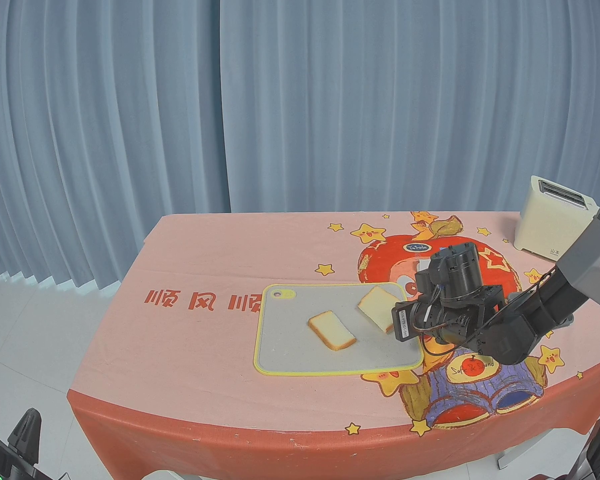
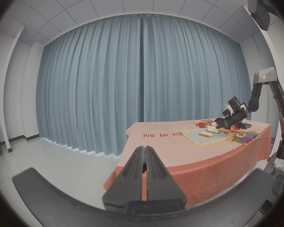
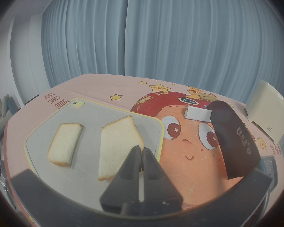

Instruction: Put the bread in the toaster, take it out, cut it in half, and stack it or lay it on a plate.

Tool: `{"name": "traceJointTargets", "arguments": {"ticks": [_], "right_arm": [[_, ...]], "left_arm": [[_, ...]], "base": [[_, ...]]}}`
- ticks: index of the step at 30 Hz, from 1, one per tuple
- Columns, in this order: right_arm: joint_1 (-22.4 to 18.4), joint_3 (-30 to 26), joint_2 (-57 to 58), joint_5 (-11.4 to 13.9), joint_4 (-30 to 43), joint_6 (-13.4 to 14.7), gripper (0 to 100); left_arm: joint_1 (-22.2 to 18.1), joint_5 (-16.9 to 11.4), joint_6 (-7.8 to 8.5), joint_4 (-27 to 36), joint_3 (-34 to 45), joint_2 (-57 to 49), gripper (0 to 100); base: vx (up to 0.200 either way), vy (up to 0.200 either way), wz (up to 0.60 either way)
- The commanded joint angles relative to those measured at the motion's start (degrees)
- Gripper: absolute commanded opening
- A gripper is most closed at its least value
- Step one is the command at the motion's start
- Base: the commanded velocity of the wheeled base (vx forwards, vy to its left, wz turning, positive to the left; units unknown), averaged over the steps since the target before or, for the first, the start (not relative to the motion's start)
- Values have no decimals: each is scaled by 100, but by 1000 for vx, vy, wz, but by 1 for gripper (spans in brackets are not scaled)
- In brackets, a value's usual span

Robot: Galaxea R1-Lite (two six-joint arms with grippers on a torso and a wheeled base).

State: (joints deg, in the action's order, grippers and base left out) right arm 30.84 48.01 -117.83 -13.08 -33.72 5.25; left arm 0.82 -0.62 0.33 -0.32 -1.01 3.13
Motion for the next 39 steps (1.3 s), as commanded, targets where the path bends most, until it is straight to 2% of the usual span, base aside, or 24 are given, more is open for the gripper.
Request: {"name": "traceJointTargets", "arguments": {"ticks": [1,31,39], "right_arm": [[10,-55,235,-2,-12,-7,0],[18,-837,1368,16,-100,55,0],[27,-1224,1702,34,-258,37,0]], "left_arm": [[-3,1,2,-3,101,3,0],[-3,1,2,-3,101,3,0],[-3,1,2,-3,101,3,0]], "base": [[0,0,0],[0,0,0],[0,0,0]]}}
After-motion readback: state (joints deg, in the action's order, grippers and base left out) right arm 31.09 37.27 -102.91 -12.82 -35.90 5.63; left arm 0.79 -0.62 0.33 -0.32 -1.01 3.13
